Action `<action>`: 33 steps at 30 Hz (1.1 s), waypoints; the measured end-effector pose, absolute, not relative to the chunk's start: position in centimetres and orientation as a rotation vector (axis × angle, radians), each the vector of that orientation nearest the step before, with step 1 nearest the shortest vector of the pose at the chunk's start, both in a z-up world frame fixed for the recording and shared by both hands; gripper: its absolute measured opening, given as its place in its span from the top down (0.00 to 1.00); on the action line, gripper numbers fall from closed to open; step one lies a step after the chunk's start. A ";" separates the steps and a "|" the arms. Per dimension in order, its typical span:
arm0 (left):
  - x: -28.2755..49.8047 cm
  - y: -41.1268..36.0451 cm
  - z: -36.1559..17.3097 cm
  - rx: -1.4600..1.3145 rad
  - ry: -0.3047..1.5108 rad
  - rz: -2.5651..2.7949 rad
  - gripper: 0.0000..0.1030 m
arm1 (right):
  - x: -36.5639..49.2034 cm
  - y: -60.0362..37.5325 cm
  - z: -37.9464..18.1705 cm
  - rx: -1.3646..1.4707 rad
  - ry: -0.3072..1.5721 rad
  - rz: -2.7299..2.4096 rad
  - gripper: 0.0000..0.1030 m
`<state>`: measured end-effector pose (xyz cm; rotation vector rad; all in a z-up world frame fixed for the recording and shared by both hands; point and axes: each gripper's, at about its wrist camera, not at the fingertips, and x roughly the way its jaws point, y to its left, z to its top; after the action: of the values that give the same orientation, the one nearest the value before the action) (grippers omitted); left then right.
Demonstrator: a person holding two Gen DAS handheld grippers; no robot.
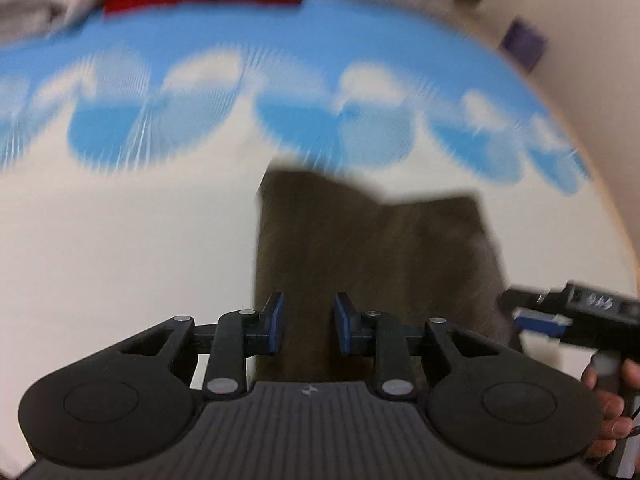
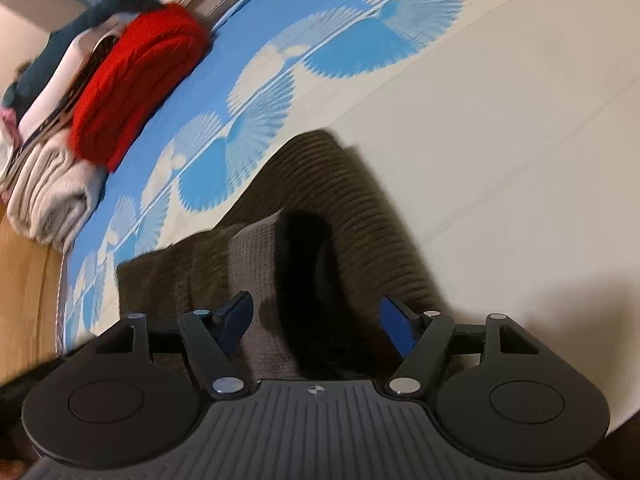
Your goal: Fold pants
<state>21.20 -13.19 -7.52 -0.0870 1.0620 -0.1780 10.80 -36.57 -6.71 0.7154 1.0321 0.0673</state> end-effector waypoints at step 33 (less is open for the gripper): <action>25.3 -17.9 -3.6 0.088 0.923 -0.429 0.66 | 7.5 -32.6 0.2 0.177 0.764 0.215 0.60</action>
<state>25.31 -17.85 -3.61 0.0881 0.9233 -0.4287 7.49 -32.59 0.19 0.1765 0.7636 0.2153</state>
